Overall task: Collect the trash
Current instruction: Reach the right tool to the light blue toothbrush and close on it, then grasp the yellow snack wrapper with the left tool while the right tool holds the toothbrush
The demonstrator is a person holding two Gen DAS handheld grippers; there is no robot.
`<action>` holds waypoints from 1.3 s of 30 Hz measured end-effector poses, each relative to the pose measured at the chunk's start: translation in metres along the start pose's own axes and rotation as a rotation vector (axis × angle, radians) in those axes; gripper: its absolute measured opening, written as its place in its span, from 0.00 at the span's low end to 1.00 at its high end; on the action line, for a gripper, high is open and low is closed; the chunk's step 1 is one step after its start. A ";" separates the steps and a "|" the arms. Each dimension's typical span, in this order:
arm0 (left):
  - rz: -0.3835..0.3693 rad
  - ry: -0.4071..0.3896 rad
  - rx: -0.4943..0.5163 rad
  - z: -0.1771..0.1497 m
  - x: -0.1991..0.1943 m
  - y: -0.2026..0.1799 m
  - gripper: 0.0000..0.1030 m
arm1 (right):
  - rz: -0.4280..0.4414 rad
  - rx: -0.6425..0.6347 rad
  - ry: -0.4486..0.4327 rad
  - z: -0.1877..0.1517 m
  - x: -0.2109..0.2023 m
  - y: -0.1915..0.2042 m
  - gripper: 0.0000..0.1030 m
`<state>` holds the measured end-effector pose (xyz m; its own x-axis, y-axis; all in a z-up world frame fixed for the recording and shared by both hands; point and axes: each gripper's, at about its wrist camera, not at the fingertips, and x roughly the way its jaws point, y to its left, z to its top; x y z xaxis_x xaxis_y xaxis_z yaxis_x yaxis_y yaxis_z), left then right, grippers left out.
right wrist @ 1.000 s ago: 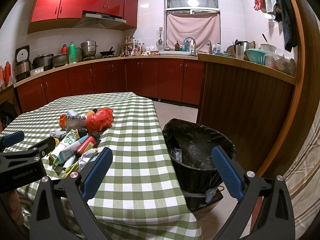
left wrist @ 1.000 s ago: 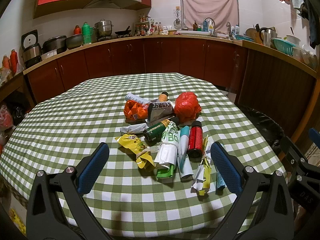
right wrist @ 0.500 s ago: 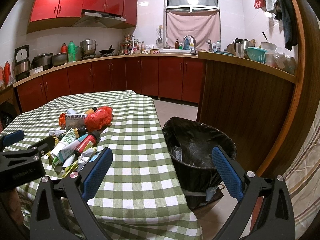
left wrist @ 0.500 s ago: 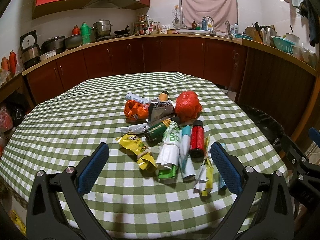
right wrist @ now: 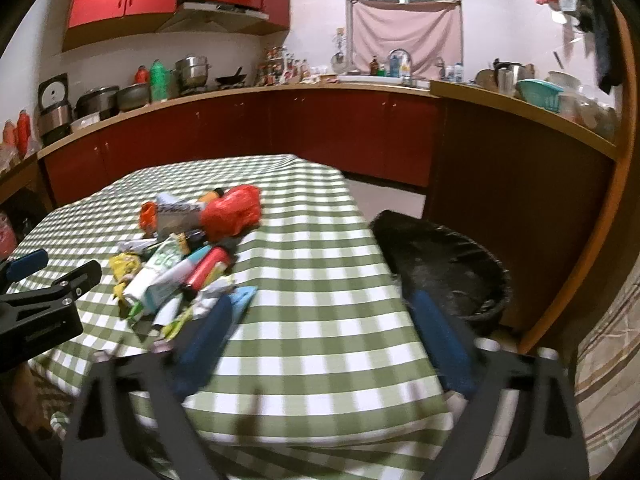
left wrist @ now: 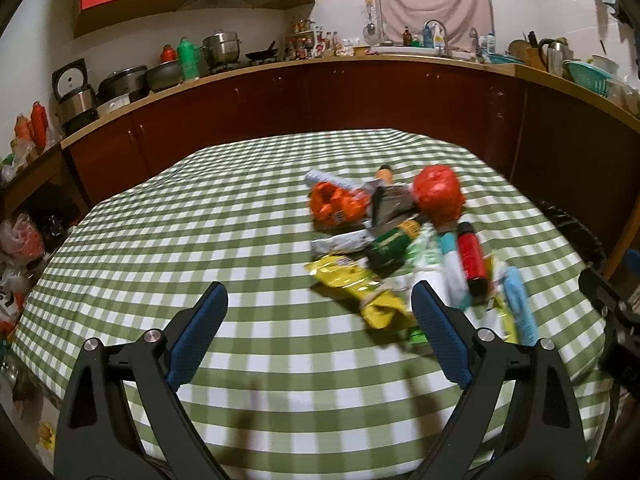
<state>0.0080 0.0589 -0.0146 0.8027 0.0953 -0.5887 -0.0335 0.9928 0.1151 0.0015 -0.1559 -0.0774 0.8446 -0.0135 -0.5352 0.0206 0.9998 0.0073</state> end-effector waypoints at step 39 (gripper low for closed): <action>-0.050 0.123 -0.051 -0.001 0.028 0.007 0.78 | 0.068 -0.054 0.107 -0.012 0.026 0.008 0.13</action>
<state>0.0294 0.0687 -0.0313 0.7253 0.0503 -0.6866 -0.0276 0.9986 0.0441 0.0171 -0.1485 -0.1012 0.7814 0.0536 -0.6217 -0.0661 0.9978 0.0030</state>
